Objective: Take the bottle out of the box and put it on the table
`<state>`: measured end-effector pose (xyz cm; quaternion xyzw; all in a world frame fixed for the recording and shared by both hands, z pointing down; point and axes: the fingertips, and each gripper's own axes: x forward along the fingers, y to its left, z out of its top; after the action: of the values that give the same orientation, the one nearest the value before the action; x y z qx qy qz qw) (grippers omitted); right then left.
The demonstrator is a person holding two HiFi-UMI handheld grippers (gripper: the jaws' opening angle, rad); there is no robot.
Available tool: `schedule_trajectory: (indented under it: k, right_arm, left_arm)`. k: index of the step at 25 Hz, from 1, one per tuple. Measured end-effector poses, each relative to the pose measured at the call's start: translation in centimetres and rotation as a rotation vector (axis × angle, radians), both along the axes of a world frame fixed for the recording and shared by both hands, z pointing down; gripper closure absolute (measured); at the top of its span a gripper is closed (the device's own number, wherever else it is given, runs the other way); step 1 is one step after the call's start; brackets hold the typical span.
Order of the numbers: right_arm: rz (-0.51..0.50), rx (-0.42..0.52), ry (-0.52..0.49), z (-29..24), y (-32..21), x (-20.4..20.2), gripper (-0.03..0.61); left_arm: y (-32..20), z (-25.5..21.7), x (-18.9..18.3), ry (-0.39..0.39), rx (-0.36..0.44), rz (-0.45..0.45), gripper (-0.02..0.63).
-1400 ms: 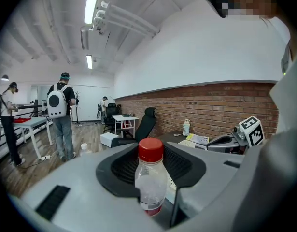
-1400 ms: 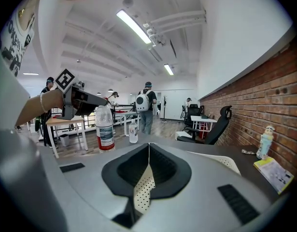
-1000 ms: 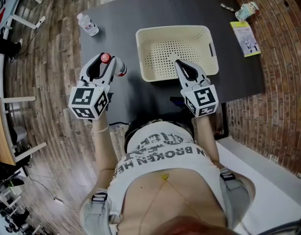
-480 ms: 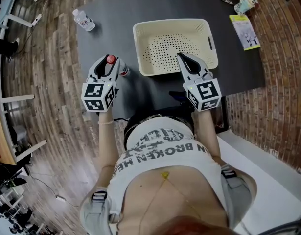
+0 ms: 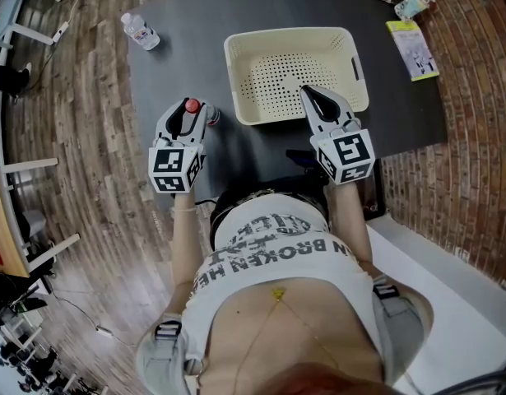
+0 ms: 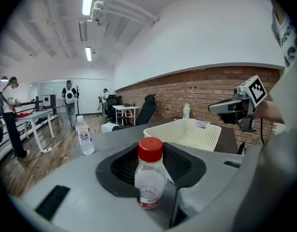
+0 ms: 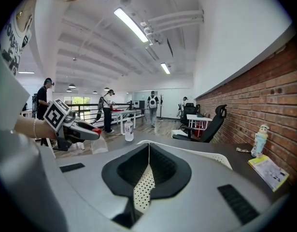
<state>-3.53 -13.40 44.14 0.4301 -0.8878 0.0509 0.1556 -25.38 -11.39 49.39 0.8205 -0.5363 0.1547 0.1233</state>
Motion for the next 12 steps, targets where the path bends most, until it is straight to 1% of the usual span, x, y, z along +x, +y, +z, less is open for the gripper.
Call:
schedule_trajectory:
  k: [9, 12]
  right_arm:
    - [-0.004, -0.016, 0.006, 0.77, 0.3, -0.32, 0.569]
    - [-0.007, -0.017, 0.006, 0.85, 0.33, -0.52, 0.569]
  left_arm:
    - [0.46, 0.15, 0.08, 0.061, 0.029, -0.011, 0.456]
    - [0.58, 0.19, 0.11, 0.068, 0.033, -0.011, 0.456]
